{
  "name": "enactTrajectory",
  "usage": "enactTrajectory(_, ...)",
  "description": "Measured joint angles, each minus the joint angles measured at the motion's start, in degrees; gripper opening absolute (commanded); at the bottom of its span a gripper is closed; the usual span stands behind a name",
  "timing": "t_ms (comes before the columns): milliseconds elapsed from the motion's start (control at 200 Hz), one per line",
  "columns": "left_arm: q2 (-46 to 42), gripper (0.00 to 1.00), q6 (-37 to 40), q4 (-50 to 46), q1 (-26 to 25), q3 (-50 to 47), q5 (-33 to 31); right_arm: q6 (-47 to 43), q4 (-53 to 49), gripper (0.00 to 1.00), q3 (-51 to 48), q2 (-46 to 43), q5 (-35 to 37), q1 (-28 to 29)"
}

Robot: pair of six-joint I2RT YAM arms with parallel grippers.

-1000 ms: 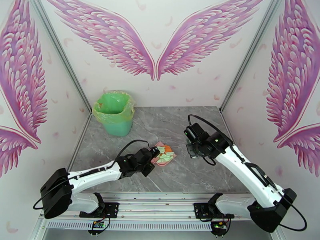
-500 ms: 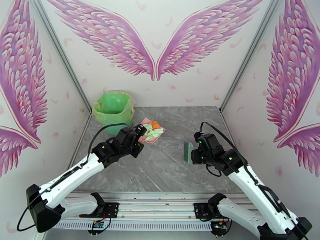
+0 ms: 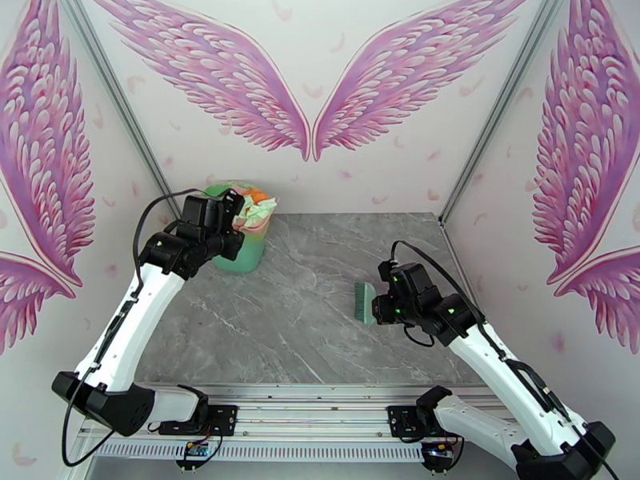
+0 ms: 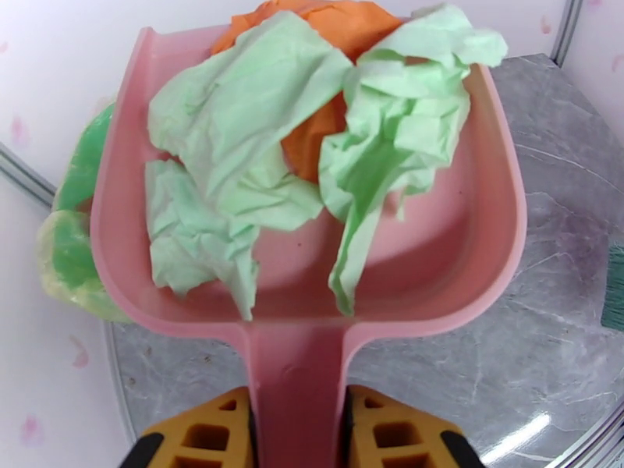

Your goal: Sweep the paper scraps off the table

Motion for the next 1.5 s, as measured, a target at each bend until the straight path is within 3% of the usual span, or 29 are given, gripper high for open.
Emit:
enactTrajectory(315,13.3,0.00,5.4,-7.8,11.2,16.2,-3.2,-2.1,3.1,0.00,-0.9,1.0,-2.4,0.0)
enactTrajectory(455,19.5,0.00,7.6,-11.1,13.1,25.0,-6.3,-3.3,3.5,0.00,-2.7,1.2,-2.3,0.0)
enactTrajectory(570,21.6,0.00,8.9,-12.3,13.1,26.8,-8.7,-3.6,4.5,0.00,-4.7,1.2,-2.4,0.0)
enactTrajectory(950,28.5,0.00,14.6,-13.2,7.8,27.2,-25.2,-4.6,4.9,0.00,-6.4,0.5,-2.3,-0.3)
enactTrajectory(1295,31.4,0.00,26.6,-8.3,0.5,22.2,-41.3,-4.9,5.1,0.00,-8.0,-0.4,-2.4,-0.4)
enactTrajectory(1500,32.2,0.00,32.6,-3.6,-0.6,20.4,-49.0,-4.9,5.9,0.00,-8.5,-0.4,-2.5,-0.4)
